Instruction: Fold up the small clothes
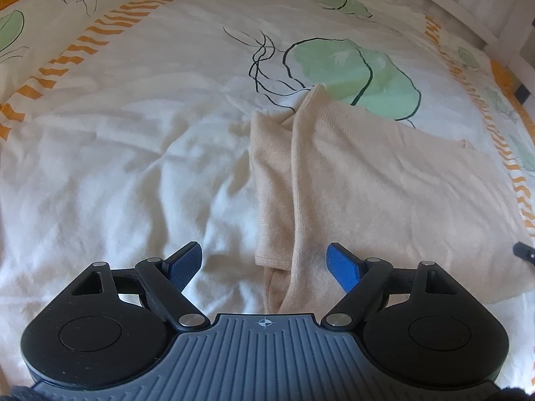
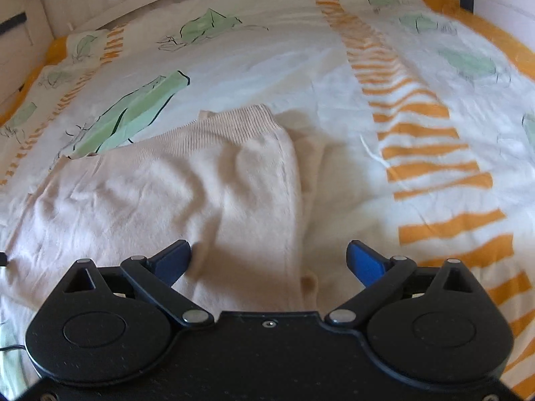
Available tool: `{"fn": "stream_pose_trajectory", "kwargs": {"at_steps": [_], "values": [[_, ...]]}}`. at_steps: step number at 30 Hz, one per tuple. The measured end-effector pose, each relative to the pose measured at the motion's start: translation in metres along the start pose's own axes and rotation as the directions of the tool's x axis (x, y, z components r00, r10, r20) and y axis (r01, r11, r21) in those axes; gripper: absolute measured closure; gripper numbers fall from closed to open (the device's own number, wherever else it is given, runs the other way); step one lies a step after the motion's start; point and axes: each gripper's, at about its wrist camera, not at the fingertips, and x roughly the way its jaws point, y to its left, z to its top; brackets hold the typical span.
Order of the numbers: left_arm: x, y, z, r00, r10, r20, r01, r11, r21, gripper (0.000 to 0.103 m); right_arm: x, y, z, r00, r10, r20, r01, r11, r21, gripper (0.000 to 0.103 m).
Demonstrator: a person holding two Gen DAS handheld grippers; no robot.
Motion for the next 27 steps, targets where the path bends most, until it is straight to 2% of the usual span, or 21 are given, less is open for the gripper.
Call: {"fn": "stream_pose_trajectory", "kwargs": {"at_steps": [3, 7, 11, 16, 21, 27], "values": [[-0.003, -0.006, -0.003, 0.999, -0.01, 0.039, 0.009, 1.0, 0.029, 0.022, 0.002, -0.011, -0.003, 0.998, 0.066, -0.017, -0.065, 0.997, 0.051, 0.002], [-0.011, -0.024, -0.01, 0.989, -0.011, 0.145, -0.009, 0.991, 0.136, 0.022, 0.007, -0.017, -0.005, 0.985, 0.166, -0.042, -0.163, 0.985, 0.059, 0.0], [-0.013, -0.041, -0.021, 0.98, -0.031, 0.196, -0.015, 0.974, 0.227, 0.022, 0.005, -0.021, -0.007, 0.948, 0.31, -0.066, -0.303, 0.948, 0.1, 0.0], [-0.012, -0.051, -0.027, 0.985, -0.042, 0.169, 0.001, 0.972, 0.236, 0.022, 0.012, -0.03, -0.008, 0.923, 0.382, -0.054, -0.369, 0.915, 0.166, 0.0], [-0.017, -0.068, -0.019, 0.989, -0.027, 0.146, -0.008, 0.972, 0.234, 0.022, 0.038, -0.039, 0.009, 0.874, 0.486, -0.018, -0.462, 0.841, 0.28, 0.0], [-0.014, -0.104, -0.001, 0.994, -0.041, 0.099, 0.015, 0.968, 0.249, 0.022, 0.053, -0.037, 0.021, 0.852, 0.524, 0.002, -0.503, 0.817, 0.283, 0.0]]}}
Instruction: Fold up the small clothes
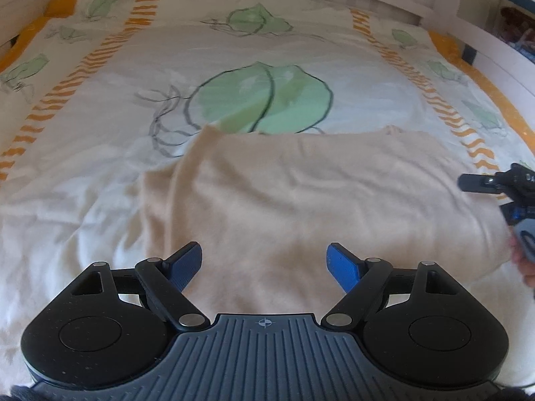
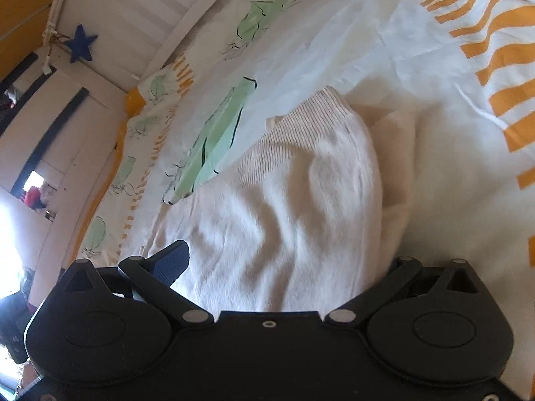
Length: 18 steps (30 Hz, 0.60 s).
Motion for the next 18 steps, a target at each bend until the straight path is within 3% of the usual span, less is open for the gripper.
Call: {"fn": "stream_pose_trajectory", "kwargs": {"at_steps": [3, 8, 12, 15, 18], "values": [[0.014, -0.018, 0.015, 1.0, 0.008, -0.023, -0.007, 1.0, 0.011, 0.022, -0.004, -0.004, -0.003, 1.0, 0.019, 0.024, -0.02, 0.999, 0.026, 0.0], [0.045, -0.041, 0.033, 0.996, 0.025, -0.081, -0.026, 1.0, -0.017, 0.022, -0.002, 0.005, 0.002, 0.999, -0.025, -0.026, 0.025, 1.0, 0.012, 0.0], [0.062, -0.059, 0.031, 0.992, 0.012, -0.124, -0.011, 1.0, 0.007, 0.022, -0.002, 0.001, 0.005, 0.999, -0.017, -0.047, 0.02, 0.998, 0.059, 0.0], [0.08, -0.07, 0.021, 0.983, 0.05, -0.178, -0.038, 0.997, 0.069, 0.02, -0.002, -0.003, 0.007, 0.998, -0.01, -0.054, 0.015, 0.995, 0.102, 0.0], [0.083, -0.071, 0.019, 0.983, 0.068, -0.173, -0.058, 0.996, 0.064, 0.018, -0.001, -0.003, 0.008, 0.998, -0.015, -0.061, 0.022, 0.994, 0.109, 0.0]]}}
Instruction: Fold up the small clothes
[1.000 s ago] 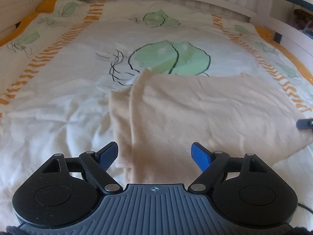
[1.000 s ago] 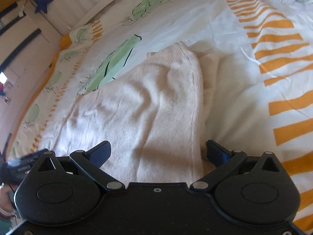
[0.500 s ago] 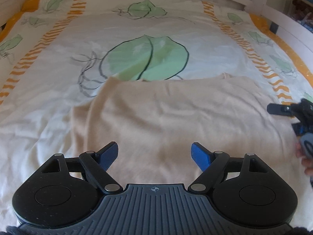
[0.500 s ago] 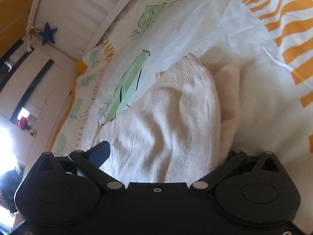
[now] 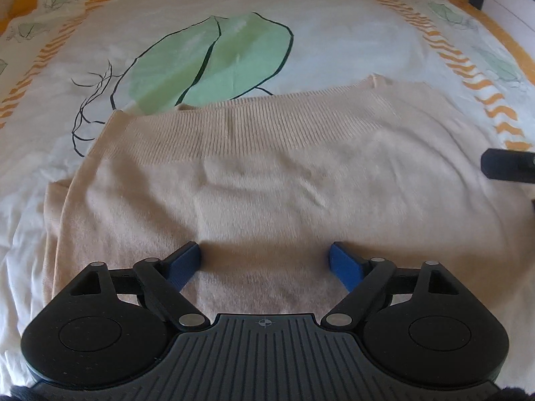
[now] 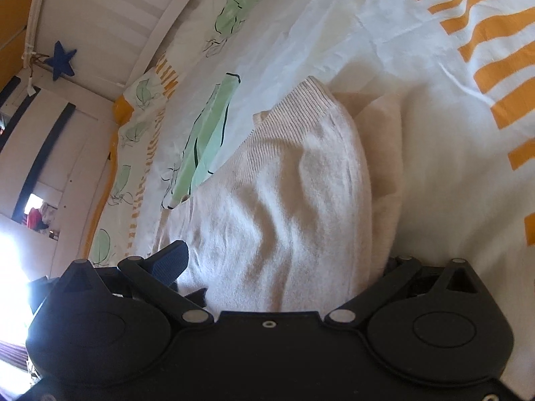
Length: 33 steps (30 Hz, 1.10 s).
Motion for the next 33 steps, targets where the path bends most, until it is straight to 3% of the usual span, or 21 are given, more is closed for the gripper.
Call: {"fn": "stream_pose_trajectory", "kwargs": {"at_steps": [3, 8, 12, 15, 20, 25, 33], "values": [[-0.003, 0.001, 0.01, 1.0, -0.001, -0.018, 0.001, 1.0, -0.002, 0.021, 0.001, 0.002, 0.0, 1.0, -0.012, -0.002, 0.012, 1.0, -0.014, 0.0], [-0.007, 0.005, 0.041, 0.999, 0.033, 0.032, -0.032, 0.998, -0.048, 0.024, 0.004, 0.005, -0.001, 1.0, -0.027, -0.006, 0.027, 0.999, -0.034, 0.0], [0.016, 0.003, 0.066, 1.0, 0.025, -0.013, -0.026, 0.997, -0.074, 0.024, 0.005, 0.006, 0.0, 0.999, -0.03, -0.011, 0.029, 0.999, -0.039, 0.0], [0.036, 0.004, 0.072, 0.996, 0.065, -0.054, -0.07, 0.992, -0.102, 0.023, 0.005, 0.004, 0.002, 1.0, -0.026, -0.016, 0.026, 0.999, -0.033, 0.0], [0.043, 0.002, 0.072, 0.996, 0.067, -0.061, -0.072, 0.994, -0.078, 0.022, 0.005, 0.003, 0.003, 1.0, -0.022, -0.021, 0.022, 0.999, -0.025, 0.0], [0.029, 0.007, 0.07, 0.997, 0.054, -0.049, -0.06, 0.991, -0.116, 0.025, 0.005, 0.005, 0.002, 0.999, -0.031, -0.022, 0.03, 0.999, -0.046, 0.0], [-0.002, 0.002, 0.021, 1.0, -0.006, -0.018, 0.004, 0.992, -0.127, 0.024, 0.006, 0.007, 0.001, 0.999, -0.04, -0.018, 0.039, 0.997, -0.069, 0.0]]}}
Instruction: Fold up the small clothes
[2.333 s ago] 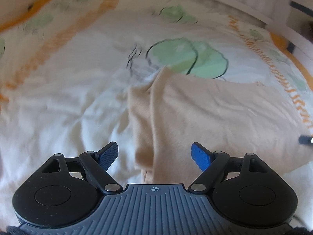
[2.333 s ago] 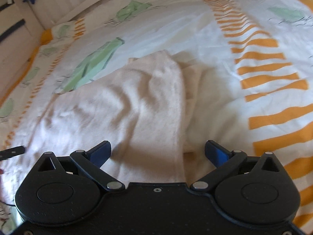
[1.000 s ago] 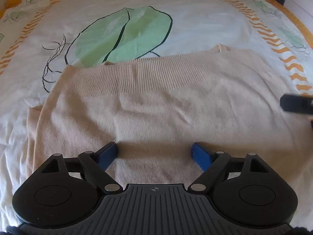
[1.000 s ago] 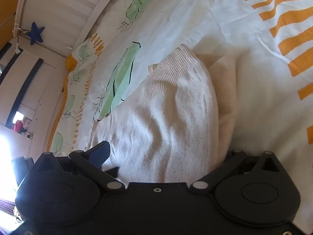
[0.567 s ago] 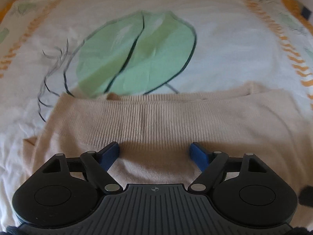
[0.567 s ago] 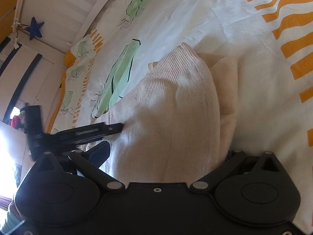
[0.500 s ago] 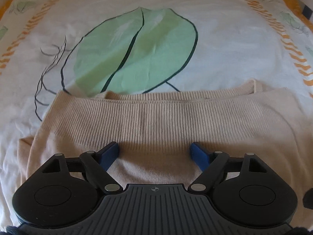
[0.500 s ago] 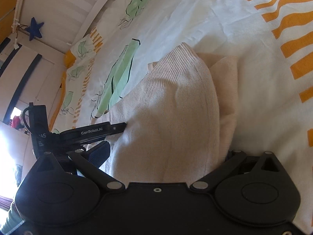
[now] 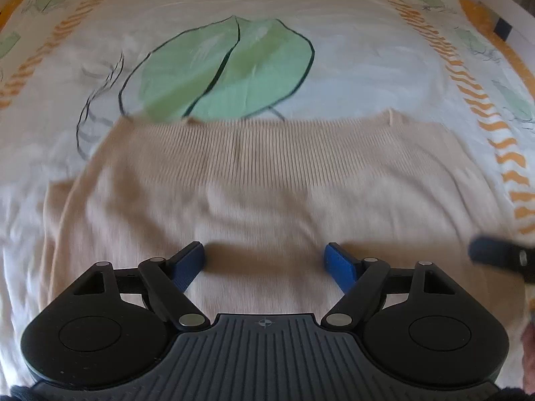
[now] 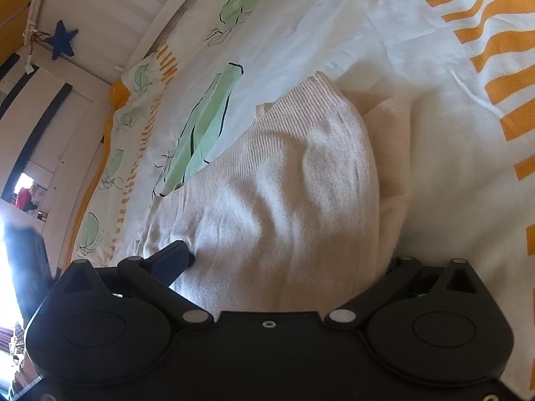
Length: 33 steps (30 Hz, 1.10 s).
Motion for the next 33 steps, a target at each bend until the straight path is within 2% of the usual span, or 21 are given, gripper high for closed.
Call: {"fn": "stream_pose_trajectory", "kwargs": {"at_steps": [4, 7, 9, 11, 13, 15, 18, 21, 25, 29, 31, 33], "values": [[0.005, -0.004, -0.009, 1.0, 0.017, 0.024, -0.018, 0.998, 0.068, 0.023, -0.001, 0.0, -0.002, 1.0, 0.002, 0.012, -0.002, 1.0, 0.006, 0.0], [0.005, 0.001, -0.006, 1.0, -0.004, 0.018, 0.004, 1.0, 0.027, 0.024, -0.002, -0.002, -0.002, 1.0, 0.013, 0.025, -0.013, 1.0, 0.016, 0.001], [0.005, 0.003, -0.005, 1.0, -0.018, 0.013, 0.018, 1.0, 0.02, 0.024, -0.004, -0.003, -0.004, 0.999, -0.002, 0.036, 0.002, 1.0, 0.007, 0.011], [0.006, 0.005, -0.006, 1.0, -0.026, 0.013, 0.026, 1.0, 0.016, 0.023, -0.005, -0.001, -0.004, 0.999, -0.027, 0.038, 0.028, 0.999, -0.018, 0.015], [0.006, 0.005, -0.008, 1.0, -0.024, 0.014, 0.024, 1.0, 0.018, 0.022, -0.004, -0.001, -0.005, 0.999, -0.026, 0.042, 0.027, 0.999, -0.018, 0.013], [0.006, 0.003, -0.009, 1.0, -0.017, 0.018, 0.016, 1.0, 0.024, 0.022, -0.004, -0.003, -0.006, 0.999, 0.004, 0.052, -0.005, 1.0, 0.002, 0.003], [0.006, 0.002, -0.01, 1.0, -0.008, 0.022, 0.008, 0.999, 0.033, 0.021, -0.002, -0.001, -0.006, 0.999, 0.019, 0.049, -0.019, 1.0, -0.009, 0.001], [0.006, 0.001, -0.01, 1.0, -0.004, 0.018, 0.003, 0.999, 0.033, 0.021, -0.002, 0.003, -0.005, 0.999, -0.007, 0.039, 0.007, 1.0, -0.014, 0.001], [0.007, 0.0, -0.008, 1.0, 0.006, 0.011, -0.006, 0.999, 0.038, 0.021, 0.0, 0.013, 0.002, 0.996, -0.088, -0.003, 0.088, 0.996, 0.03, 0.001], [0.007, -0.002, -0.008, 1.0, 0.017, 0.008, -0.017, 0.999, 0.043, 0.021, 0.006, 0.028, 0.003, 0.979, -0.194, -0.065, 0.192, 0.981, -0.039, 0.001], [0.008, -0.003, -0.008, 1.0, 0.018, 0.006, -0.019, 0.999, 0.044, 0.021, 0.008, 0.03, 0.002, 0.977, -0.201, -0.075, 0.197, 0.979, -0.055, 0.0], [0.008, -0.002, -0.008, 1.0, 0.017, 0.004, -0.018, 0.999, 0.043, 0.021, 0.007, 0.025, 0.0, 0.984, -0.16, -0.081, 0.156, 0.987, -0.046, 0.0]]}}
